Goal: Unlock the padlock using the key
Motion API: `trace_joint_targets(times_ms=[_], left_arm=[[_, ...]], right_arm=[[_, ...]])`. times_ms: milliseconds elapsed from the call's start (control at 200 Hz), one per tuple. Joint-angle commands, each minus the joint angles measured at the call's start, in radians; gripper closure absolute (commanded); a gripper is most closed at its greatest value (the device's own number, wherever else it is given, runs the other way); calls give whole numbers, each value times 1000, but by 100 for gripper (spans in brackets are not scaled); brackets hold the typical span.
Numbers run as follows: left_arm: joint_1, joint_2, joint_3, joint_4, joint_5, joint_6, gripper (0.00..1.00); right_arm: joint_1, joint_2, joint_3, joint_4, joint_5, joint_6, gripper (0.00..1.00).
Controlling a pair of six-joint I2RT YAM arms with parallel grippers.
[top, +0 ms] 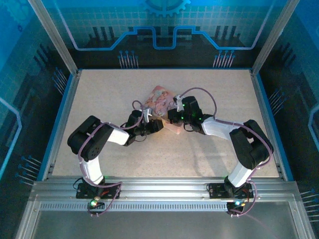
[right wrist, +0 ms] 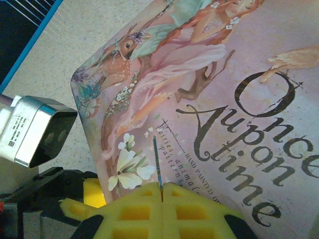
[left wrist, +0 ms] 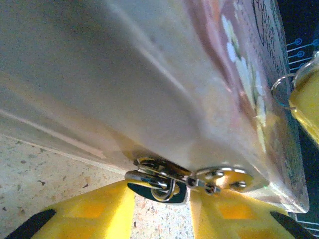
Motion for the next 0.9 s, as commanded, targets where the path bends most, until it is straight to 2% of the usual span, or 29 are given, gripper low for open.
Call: trace_joint_targets(times_ms=[0,190,360,650,790,830,890], left_arm=[[-10,9,14,67,-14,-16,68],[-10,-3,13,61,-14,-23,72],[-15,-34,3,50,-15,-64,74],[-19,-122,59,-168,16,-190,79],[-18,-152,88,-231,42,-227,79],[-19,-162,94,-246,45,-237,73],[-19,-180,93,-267,36,-258,72]], right_arm=[[14,28,-9,-45,15,8,100],[16,-17,-44,-5,25,-13,100],[18,-136,-115,34,38,-73,100],[95,-409,-362,35,57,-268,100],[165,-423,-406,49,105,-318,100],[186,-408,-407,58,121,-333,100],[209,-377,-401,71,147,-353,100]])
